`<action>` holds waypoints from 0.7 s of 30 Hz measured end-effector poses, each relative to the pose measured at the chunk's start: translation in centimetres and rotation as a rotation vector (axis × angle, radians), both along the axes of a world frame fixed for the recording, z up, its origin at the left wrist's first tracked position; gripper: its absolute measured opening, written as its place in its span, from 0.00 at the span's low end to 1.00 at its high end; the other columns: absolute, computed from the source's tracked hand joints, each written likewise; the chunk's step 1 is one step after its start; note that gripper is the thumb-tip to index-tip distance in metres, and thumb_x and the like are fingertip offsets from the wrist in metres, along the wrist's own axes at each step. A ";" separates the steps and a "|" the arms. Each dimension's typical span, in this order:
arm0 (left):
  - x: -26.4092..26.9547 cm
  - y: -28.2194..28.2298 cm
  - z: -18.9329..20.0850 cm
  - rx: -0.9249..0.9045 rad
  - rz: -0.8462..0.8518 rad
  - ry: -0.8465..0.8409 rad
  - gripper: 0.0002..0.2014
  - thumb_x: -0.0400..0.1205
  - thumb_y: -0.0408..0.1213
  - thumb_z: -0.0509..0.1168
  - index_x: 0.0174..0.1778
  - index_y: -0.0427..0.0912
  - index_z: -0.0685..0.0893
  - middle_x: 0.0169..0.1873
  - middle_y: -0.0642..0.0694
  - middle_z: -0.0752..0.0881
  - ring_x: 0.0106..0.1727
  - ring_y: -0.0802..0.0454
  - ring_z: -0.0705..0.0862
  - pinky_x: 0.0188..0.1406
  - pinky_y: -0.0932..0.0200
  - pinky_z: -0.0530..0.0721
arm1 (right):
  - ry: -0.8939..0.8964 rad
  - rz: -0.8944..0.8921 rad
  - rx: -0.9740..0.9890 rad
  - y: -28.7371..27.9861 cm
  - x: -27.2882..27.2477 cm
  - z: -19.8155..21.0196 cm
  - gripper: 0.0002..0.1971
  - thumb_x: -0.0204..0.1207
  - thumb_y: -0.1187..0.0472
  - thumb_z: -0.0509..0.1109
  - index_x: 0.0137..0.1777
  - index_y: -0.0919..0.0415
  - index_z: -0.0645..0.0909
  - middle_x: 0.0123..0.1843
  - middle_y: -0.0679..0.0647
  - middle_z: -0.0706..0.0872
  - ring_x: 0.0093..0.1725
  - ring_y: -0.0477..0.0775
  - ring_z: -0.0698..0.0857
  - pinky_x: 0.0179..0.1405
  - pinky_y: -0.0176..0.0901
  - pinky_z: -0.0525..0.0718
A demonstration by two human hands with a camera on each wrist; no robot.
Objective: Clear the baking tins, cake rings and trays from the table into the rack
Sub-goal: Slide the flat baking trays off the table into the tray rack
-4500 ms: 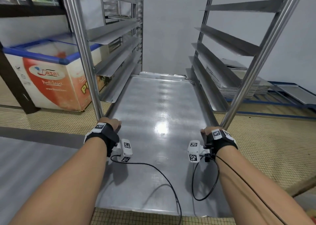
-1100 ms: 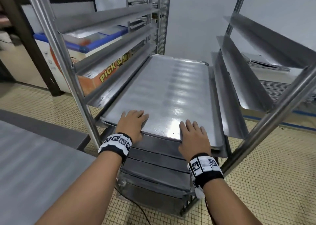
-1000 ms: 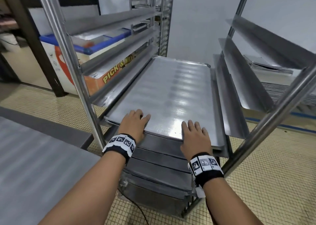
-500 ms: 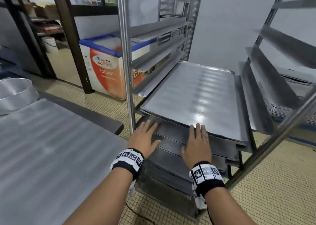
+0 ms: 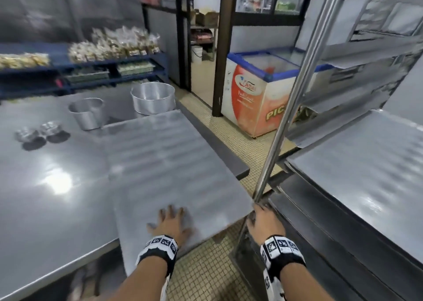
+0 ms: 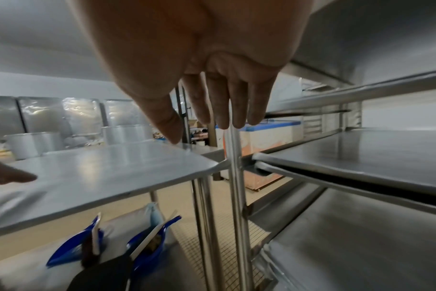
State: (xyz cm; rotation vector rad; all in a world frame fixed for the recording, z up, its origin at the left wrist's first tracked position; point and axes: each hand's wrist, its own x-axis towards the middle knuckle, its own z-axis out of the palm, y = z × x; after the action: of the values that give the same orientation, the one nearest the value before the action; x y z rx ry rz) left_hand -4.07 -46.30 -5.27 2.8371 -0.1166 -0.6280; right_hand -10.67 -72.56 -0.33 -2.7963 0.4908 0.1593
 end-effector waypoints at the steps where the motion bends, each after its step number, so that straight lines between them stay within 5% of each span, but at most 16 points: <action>1: -0.6 0.9 -0.5 0.004 0.056 0.025 0.42 0.79 0.70 0.58 0.86 0.66 0.46 0.88 0.53 0.39 0.88 0.41 0.39 0.74 0.16 0.53 | 0.028 0.028 0.013 0.2 0.8 -0.4 0.24 0.82 0.52 0.64 0.78 0.52 0.69 0.73 0.54 0.79 0.70 0.58 0.80 0.62 0.52 0.83; 7: -2.9 2.5 -0.9 0.009 0.172 0.071 0.46 0.74 0.76 0.58 0.82 0.74 0.39 0.85 0.61 0.32 0.87 0.48 0.33 0.68 0.08 0.50 | 0.093 0.170 0.063 0.8 5.1 -2.5 0.26 0.82 0.55 0.66 0.79 0.59 0.69 0.77 0.56 0.74 0.74 0.58 0.77 0.71 0.49 0.77; 11: -4.5 2.8 -1.2 0.044 0.208 0.061 0.45 0.74 0.75 0.58 0.81 0.75 0.38 0.85 0.62 0.32 0.87 0.50 0.33 0.69 0.09 0.47 | 0.111 0.217 0.083 1.2 7.5 -3.9 0.36 0.81 0.49 0.67 0.84 0.61 0.60 0.86 0.59 0.59 0.85 0.59 0.60 0.81 0.48 0.64; 15: -6.3 2.1 -1.6 0.072 0.248 0.054 0.46 0.73 0.76 0.58 0.80 0.76 0.37 0.85 0.63 0.31 0.87 0.50 0.33 0.70 0.11 0.45 | 0.199 0.190 0.079 1.4 8.7 -4.9 0.49 0.75 0.38 0.69 0.87 0.56 0.47 0.88 0.60 0.42 0.87 0.66 0.45 0.84 0.63 0.55; 21: -8.5 0.7 -1.9 0.083 0.286 0.054 0.46 0.73 0.76 0.58 0.81 0.75 0.37 0.84 0.63 0.31 0.87 0.50 0.34 0.71 0.11 0.47 | 0.149 0.085 0.159 1.9 8.7 -5.9 0.62 0.65 0.29 0.74 0.87 0.56 0.41 0.88 0.61 0.41 0.86 0.68 0.45 0.81 0.69 0.53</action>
State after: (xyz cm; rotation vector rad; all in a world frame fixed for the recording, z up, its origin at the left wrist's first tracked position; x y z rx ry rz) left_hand -12.58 -45.61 -7.13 2.8341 0.3260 -0.6568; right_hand -1.93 -70.69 -6.27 -2.6617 0.3753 0.4087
